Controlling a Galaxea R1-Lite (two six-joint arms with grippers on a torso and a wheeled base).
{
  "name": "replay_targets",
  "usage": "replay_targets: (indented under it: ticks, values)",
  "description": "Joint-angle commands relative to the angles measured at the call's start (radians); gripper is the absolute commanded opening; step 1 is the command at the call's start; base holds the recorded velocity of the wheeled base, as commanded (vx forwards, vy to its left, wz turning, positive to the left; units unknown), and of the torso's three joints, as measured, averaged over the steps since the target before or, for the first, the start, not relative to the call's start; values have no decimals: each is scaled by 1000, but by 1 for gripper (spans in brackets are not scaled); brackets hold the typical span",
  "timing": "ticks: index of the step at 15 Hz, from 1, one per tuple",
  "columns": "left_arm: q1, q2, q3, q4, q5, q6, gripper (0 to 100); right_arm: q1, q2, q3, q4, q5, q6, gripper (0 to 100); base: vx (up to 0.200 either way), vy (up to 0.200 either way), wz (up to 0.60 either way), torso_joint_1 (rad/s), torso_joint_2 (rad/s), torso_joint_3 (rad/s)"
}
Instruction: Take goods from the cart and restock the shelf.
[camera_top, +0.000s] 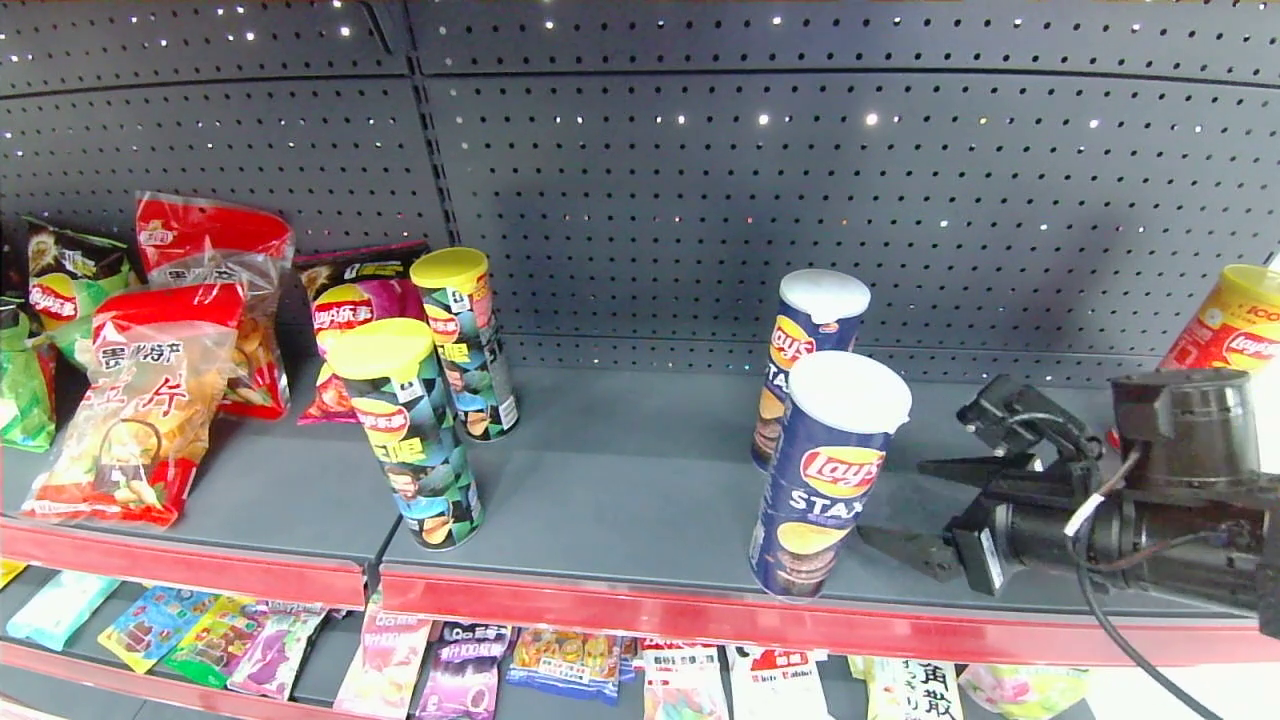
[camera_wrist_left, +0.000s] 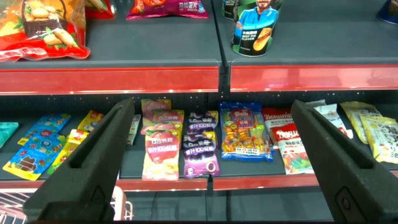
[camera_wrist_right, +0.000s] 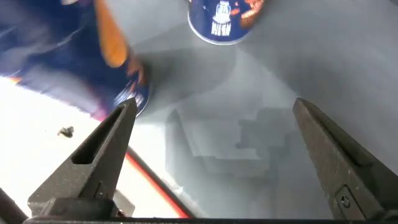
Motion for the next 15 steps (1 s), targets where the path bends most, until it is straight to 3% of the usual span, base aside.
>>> replay_targets:
  ticks: [1, 6, 12, 15]
  values:
    - [0, 1, 0, 0, 0, 0, 100, -4, -146, 88, 2, 0, 14, 100, 0, 0, 0, 0, 0, 0]
    - [0, 1, 0, 0, 0, 0, 100, -66, -311, 158, 3, 2, 18, 100, 0, 0, 0, 0, 0, 0]
    - [0, 1, 0, 0, 0, 0, 100, -264, -697, 356, 17, 34, 41, 100, 0, 0, 0, 0, 0, 0]
    - [0, 1, 0, 0, 0, 0, 100, -329, -918, 417, 117, 29, 57, 100, 0, 0, 0, 0, 0, 0]
